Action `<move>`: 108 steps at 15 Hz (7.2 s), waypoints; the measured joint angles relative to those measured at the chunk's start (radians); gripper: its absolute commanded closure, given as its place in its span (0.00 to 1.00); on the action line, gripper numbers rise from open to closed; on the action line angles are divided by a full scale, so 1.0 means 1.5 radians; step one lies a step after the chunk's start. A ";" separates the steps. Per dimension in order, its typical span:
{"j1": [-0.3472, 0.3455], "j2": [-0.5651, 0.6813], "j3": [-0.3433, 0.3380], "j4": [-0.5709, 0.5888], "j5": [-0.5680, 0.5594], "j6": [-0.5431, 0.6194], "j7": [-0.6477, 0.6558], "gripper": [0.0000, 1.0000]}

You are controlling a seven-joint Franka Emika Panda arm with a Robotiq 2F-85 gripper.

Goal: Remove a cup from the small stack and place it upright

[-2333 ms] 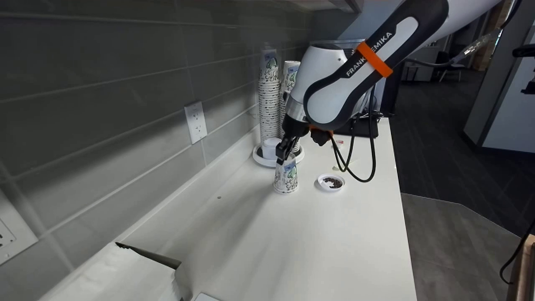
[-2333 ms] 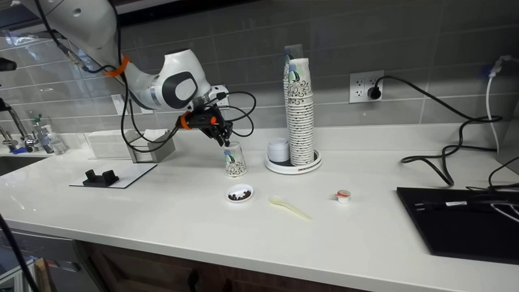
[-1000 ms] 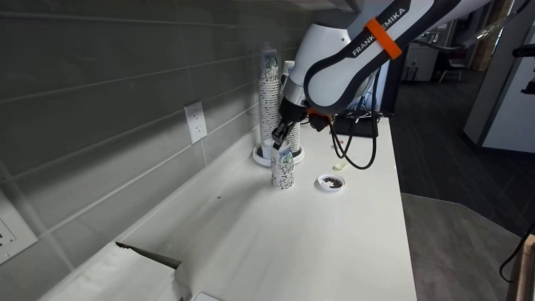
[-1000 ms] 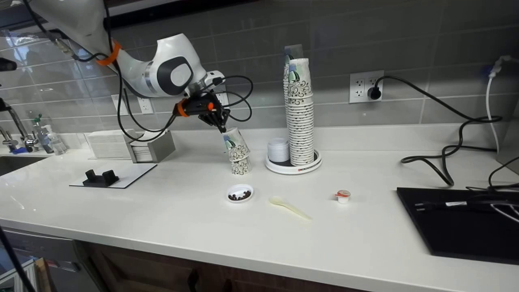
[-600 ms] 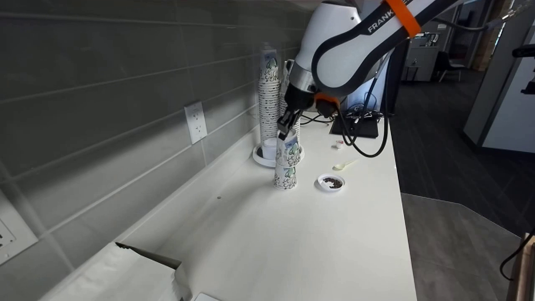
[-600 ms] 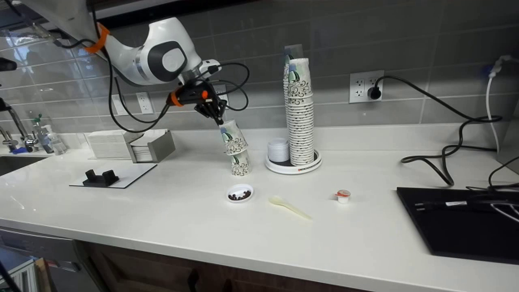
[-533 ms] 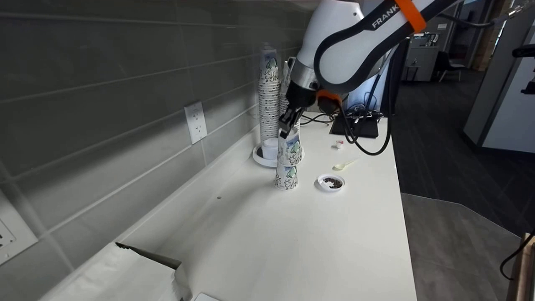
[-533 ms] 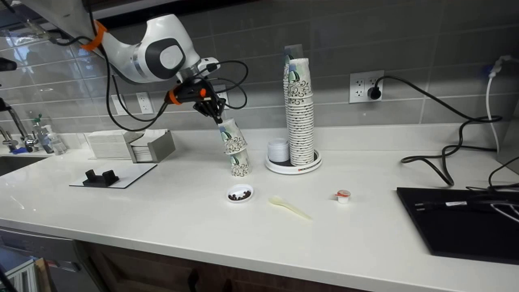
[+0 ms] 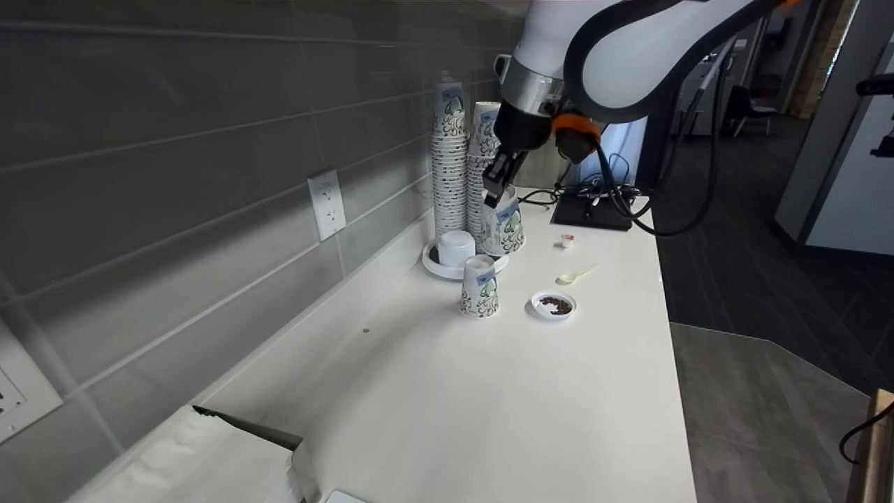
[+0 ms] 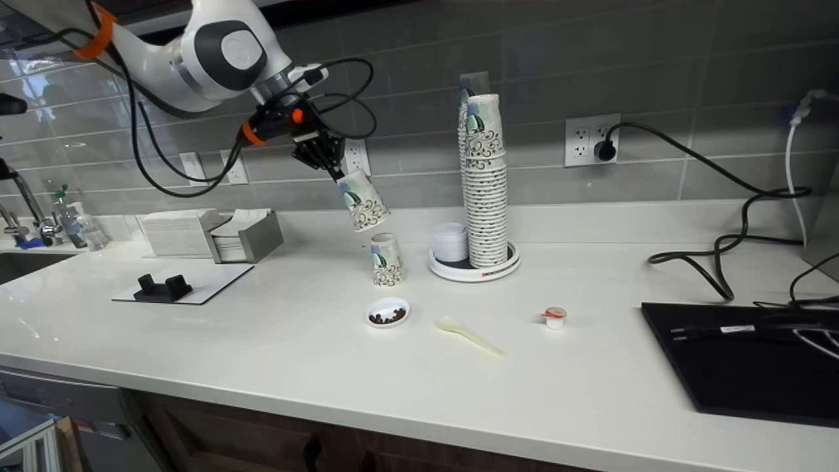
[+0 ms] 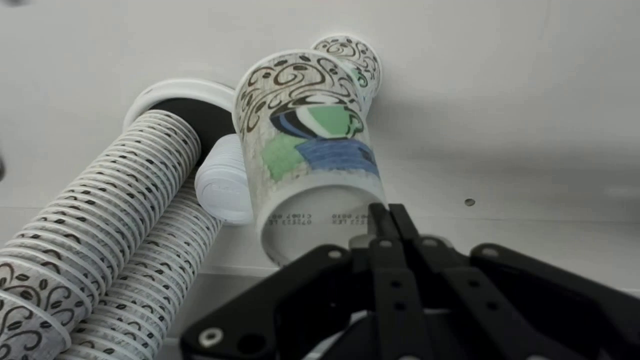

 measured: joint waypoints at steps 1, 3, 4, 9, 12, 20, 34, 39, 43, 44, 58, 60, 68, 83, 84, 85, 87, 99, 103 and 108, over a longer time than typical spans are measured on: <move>0.002 -0.013 0.006 -0.003 -0.009 -0.030 0.005 0.99; 0.006 -0.040 0.022 -0.008 -0.024 -0.104 0.009 0.99; 0.007 -0.051 0.031 -0.009 -0.033 -0.144 0.010 0.99; 0.025 -0.058 0.067 -0.013 -0.048 -0.294 -0.006 0.98; 0.032 -0.038 0.069 -0.013 -0.046 -0.294 -0.020 0.99; 0.060 0.005 0.095 0.013 -0.050 -0.424 -0.079 0.99; 0.170 0.332 0.118 0.250 -0.292 -0.622 -0.137 0.99; 0.199 0.408 0.117 0.314 -0.326 -0.654 -0.167 0.99; 0.207 0.449 0.117 0.344 -0.333 -0.656 -0.184 0.73; 0.208 0.457 0.117 0.350 -0.333 -0.656 -0.187 0.72; 0.129 0.367 0.131 0.319 -0.201 -0.459 -0.202 0.00; 0.092 0.331 0.130 0.256 -0.146 -0.383 -0.205 0.00; -0.015 0.184 0.126 -0.033 0.060 -0.006 -0.236 0.00; -0.114 0.033 0.211 -0.139 0.562 0.060 -0.708 0.00; -0.113 0.033 0.211 -0.139 0.562 0.060 -0.708 0.00; -0.103 0.033 0.200 -0.139 0.562 0.060 -0.708 0.00; -0.071 0.034 0.159 -0.138 0.516 0.007 -0.643 0.00; -0.036 0.020 0.041 -0.179 0.419 -0.214 -0.276 0.00; -0.042 -0.008 0.003 -0.215 0.355 -0.212 -0.143 0.00; -0.051 -0.026 -0.024 -0.245 0.296 -0.207 -0.032 0.00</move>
